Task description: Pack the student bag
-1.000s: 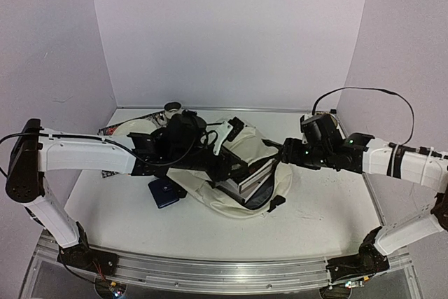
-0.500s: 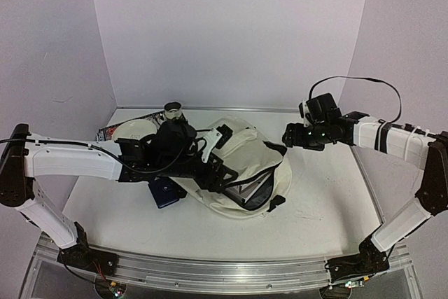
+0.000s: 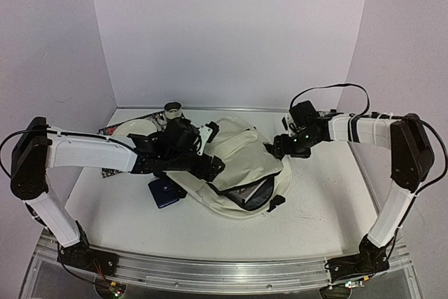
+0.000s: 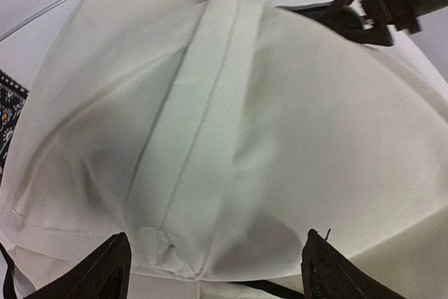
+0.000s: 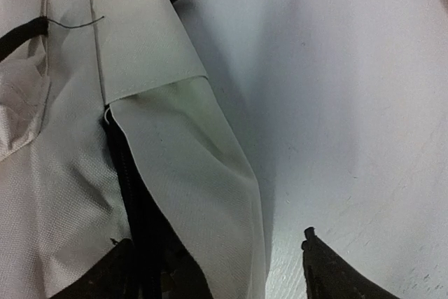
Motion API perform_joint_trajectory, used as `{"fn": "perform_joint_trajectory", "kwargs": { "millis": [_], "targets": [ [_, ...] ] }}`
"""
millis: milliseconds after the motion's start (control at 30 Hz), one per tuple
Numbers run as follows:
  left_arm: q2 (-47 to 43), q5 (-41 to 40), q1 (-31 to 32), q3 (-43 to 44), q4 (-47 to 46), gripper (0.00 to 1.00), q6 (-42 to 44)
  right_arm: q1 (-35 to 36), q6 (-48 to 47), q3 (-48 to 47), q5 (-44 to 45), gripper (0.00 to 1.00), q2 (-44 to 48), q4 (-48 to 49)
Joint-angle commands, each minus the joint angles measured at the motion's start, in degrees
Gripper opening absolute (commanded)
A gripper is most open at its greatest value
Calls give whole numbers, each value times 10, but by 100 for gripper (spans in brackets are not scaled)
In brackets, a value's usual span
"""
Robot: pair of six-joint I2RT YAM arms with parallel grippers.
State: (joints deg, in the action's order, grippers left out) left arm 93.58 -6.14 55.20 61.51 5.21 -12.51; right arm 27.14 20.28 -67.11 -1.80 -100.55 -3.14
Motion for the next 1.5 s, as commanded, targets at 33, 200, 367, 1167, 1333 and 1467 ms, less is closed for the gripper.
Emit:
{"fn": "perform_joint_trajectory", "kwargs": {
  "millis": [33, 200, 367, 1167, 1333, 1467],
  "targets": [
    [40, -61, -18, 29, 18, 85, -14, 15, 15, 28, -67, 68, 16, -15],
    [58, -97, -43, 27, 26, 85, -7, 62, 67, 107, -85, 52, 79, 23],
    [60, -128, -72, 32, 29, 84, 6, 140, 108, 139, -49, 49, 130, 26],
    [-17, -130, 10, 131, 45, 86, 96, 168, 33, 30, 150, 72, 117, -68],
    [20, -112, 29, 129, 47, 86, 88, 143, 43, 46, 131, 63, 83, -60],
    [46, -101, 39, 118, 50, 85, 78, 115, 62, 85, 88, 53, 84, -23]
  ]
}}
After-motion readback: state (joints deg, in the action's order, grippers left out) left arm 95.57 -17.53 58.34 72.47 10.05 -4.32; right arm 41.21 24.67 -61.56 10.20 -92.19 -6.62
